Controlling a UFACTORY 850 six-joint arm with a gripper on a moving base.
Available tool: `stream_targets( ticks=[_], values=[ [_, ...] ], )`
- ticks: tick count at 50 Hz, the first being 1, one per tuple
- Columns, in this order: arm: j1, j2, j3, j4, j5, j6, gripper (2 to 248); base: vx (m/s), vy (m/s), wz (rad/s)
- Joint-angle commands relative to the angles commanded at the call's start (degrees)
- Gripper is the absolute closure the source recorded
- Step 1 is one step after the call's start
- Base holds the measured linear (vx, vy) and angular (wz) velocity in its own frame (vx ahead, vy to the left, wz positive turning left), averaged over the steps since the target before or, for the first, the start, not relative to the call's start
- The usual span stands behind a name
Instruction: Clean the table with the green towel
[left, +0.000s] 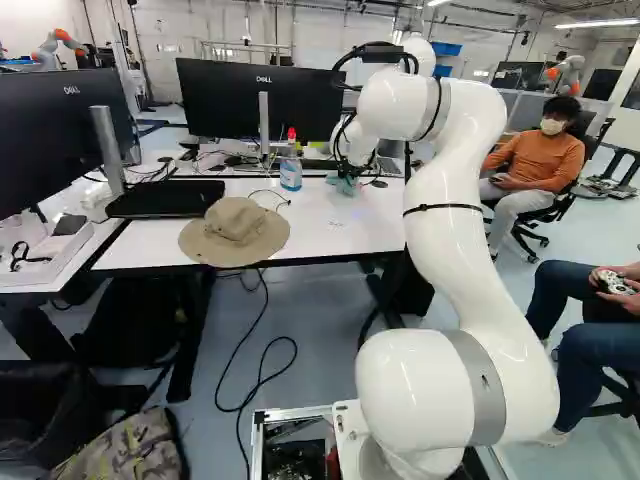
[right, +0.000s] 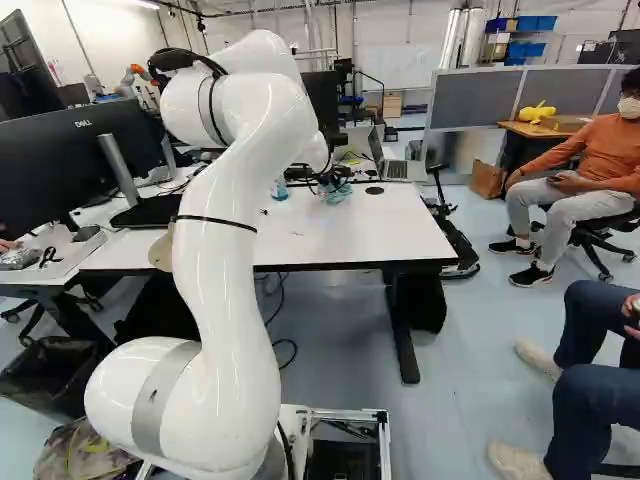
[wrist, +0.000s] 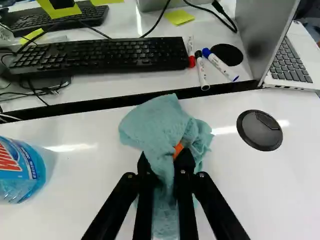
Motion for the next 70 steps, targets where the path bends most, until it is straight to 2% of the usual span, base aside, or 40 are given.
stream_targets(
  ticks=[10,25,63,70],
  values=[
    [0.0,0.0,0.0,0.0,-1.94,0.0,201,0.0,0.0,0.0],
    [0.0,0.0,0.0,0.0,-2.41,0.0,201,0.0,0.0,0.0],
    [0.0,-0.02,-0.03,0.0,-2.15,0.0,201,0.0,0.0,0.0],
    [-0.17,-0.79,-1.14,0.0,-2.15,0.0,201,0.0,0.0,0.0]
  ],
)
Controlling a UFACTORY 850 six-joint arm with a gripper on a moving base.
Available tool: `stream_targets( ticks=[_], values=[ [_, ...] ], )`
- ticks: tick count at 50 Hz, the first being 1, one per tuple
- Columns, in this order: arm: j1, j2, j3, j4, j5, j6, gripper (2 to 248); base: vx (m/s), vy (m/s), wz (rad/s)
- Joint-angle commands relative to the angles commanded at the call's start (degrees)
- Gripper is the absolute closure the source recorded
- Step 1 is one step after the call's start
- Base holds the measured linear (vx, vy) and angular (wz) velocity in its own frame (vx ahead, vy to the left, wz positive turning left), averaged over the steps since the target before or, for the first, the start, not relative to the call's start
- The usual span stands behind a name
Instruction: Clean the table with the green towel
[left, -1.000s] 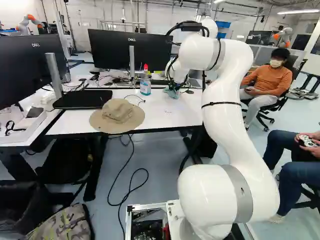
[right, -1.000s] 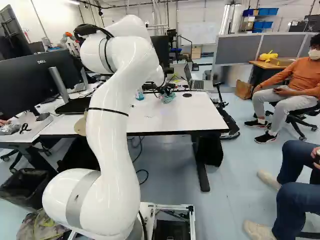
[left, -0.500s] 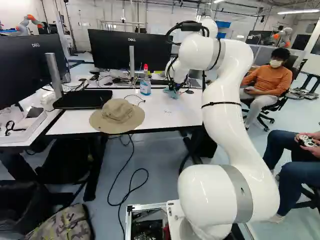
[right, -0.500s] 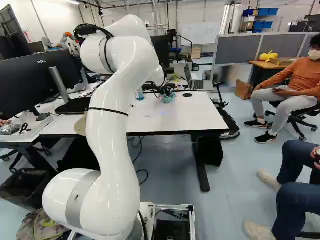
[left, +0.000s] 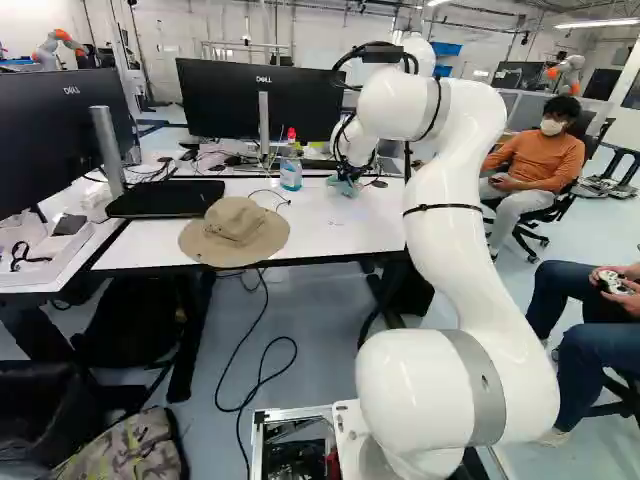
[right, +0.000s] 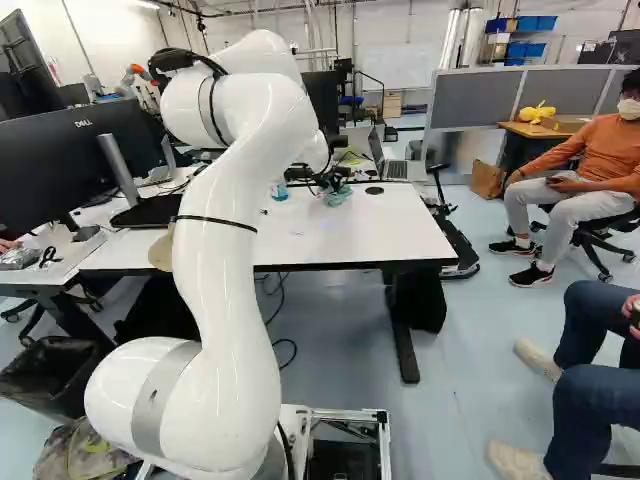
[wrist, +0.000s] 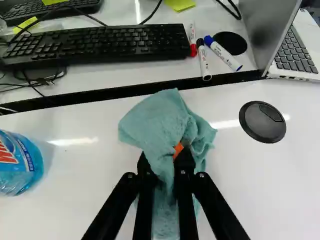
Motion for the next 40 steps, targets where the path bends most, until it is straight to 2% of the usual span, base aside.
stream_targets(
  ticks=[12,23,40],
  values=[
    [-0.05,-2.83,-4.11,0.0,0.0,0.0,201,0.0,0.0,0.0],
    [0.78,-5.1,-7.43,0.0,0.0,0.0,201,0.0,0.0,0.0],
    [2.89,-5.05,-7.36,0.0,0.0,0.0,201,0.0,0.0,0.0]
  ],
)
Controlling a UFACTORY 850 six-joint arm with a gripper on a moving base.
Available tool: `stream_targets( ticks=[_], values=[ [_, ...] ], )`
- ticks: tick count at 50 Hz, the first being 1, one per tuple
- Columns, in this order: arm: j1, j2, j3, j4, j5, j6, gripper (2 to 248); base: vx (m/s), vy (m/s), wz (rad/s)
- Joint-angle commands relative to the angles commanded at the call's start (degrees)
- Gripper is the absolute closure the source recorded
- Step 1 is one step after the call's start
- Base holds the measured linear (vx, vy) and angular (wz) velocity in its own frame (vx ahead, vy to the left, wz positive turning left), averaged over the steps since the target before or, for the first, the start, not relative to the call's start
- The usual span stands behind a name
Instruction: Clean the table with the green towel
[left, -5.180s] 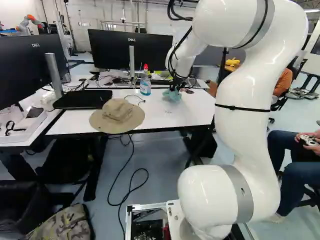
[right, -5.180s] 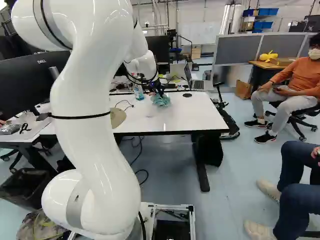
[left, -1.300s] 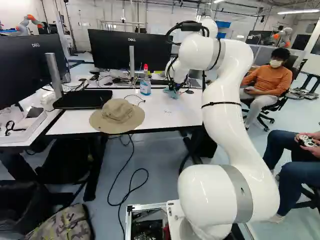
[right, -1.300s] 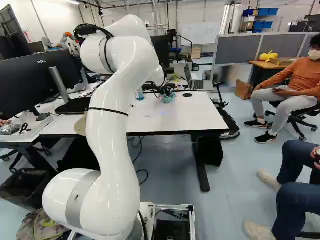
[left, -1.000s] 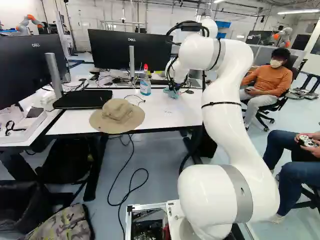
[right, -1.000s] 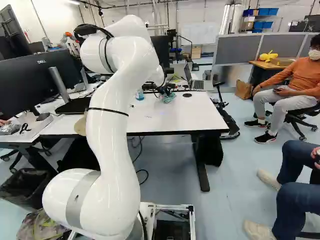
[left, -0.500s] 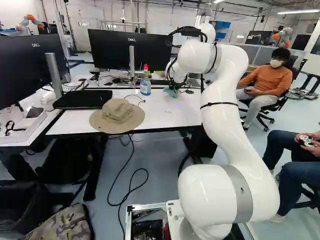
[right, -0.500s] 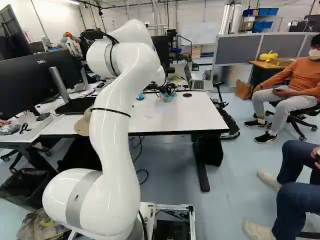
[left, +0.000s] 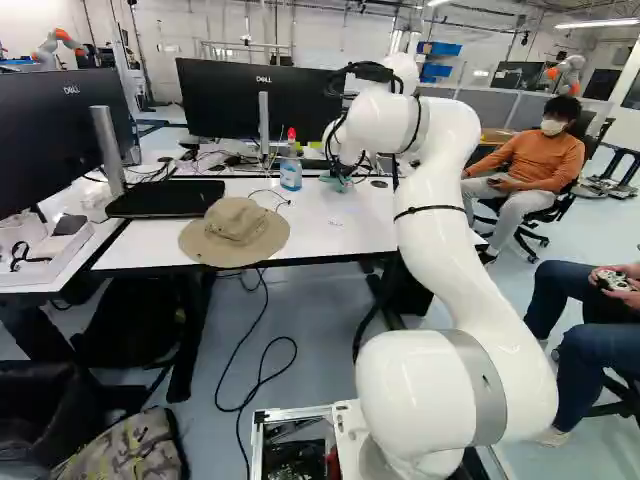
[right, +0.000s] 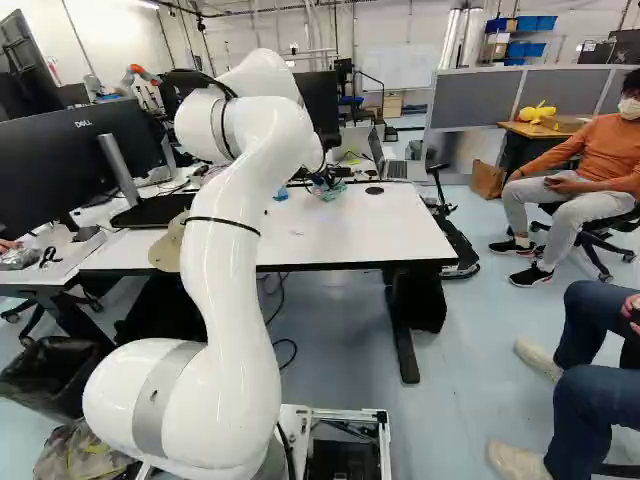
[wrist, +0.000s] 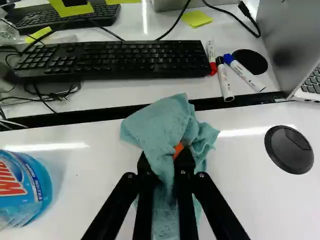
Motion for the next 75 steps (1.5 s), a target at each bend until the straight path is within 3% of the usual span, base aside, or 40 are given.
stream_targets(
  ticks=[17,37,50,75],
  values=[
    [1.27,3.3,4.82,0.0,0.0,0.0,201,0.0,0.0,0.0],
    [1.07,8.38,12.14,0.0,0.0,0.0,201,0.0,0.0,0.0],
    [-0.26,10.06,14.54,0.0,0.0,0.0,201,0.0,0.0,0.0],
    [-3.78,9.55,13.82,0.0,0.0,0.0,201,0.0,0.0,0.0]
  ],
)
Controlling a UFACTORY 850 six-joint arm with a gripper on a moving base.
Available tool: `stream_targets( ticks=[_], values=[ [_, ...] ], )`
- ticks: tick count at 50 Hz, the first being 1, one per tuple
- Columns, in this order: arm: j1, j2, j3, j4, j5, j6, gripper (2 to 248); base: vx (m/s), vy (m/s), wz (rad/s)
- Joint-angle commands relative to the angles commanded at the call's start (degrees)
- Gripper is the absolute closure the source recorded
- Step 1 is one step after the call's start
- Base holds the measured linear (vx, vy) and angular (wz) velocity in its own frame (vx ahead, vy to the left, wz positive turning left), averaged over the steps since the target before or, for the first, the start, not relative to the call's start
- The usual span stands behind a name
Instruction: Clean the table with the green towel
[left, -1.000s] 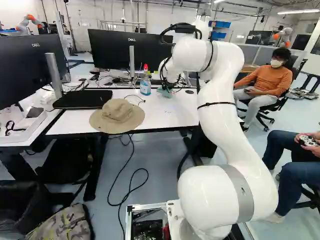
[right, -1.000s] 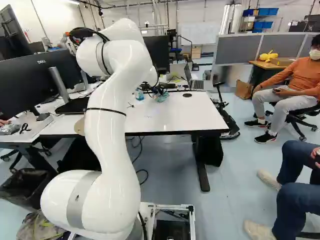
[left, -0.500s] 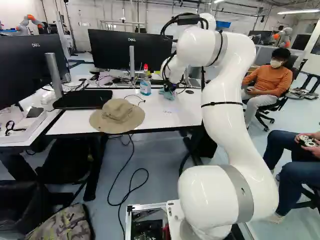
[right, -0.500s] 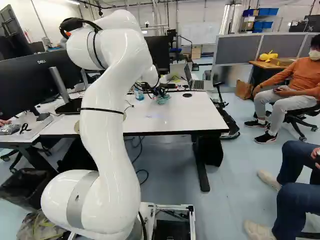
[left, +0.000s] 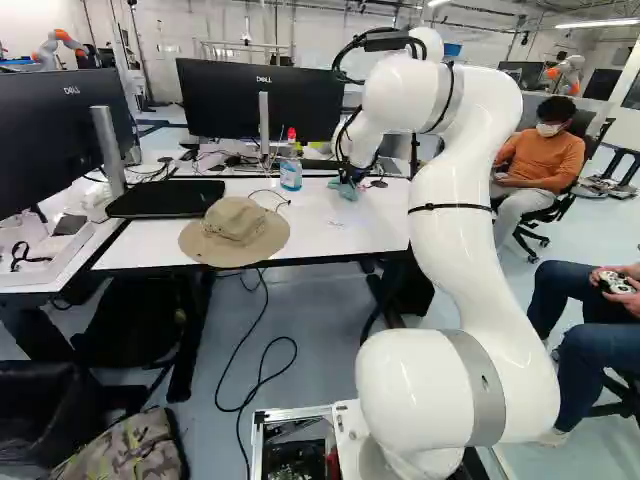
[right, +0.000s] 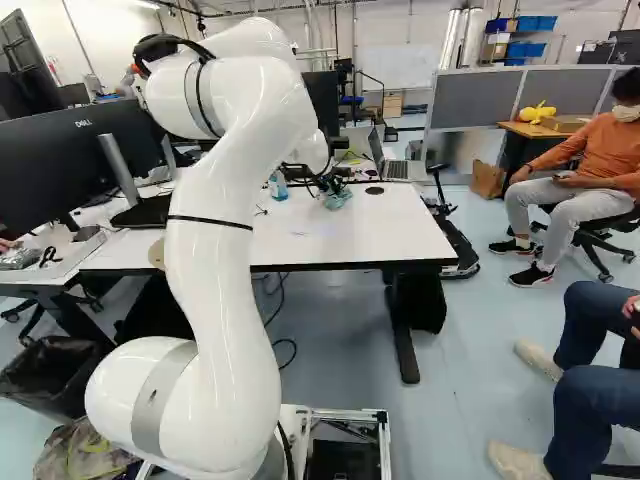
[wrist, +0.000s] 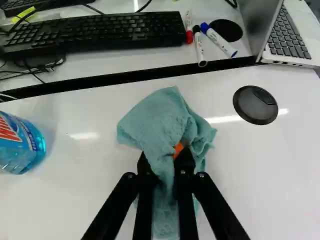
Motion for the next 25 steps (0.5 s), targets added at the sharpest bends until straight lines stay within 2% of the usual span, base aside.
stream_targets(
  ticks=[14,25],
  values=[
    [-1.32,-2.37,-3.38,0.0,0.0,0.0,201,0.0,0.0,0.0],
    [-1.41,-5.08,-7.28,0.0,0.0,0.0,201,0.0,0.0,0.0]
  ],
)
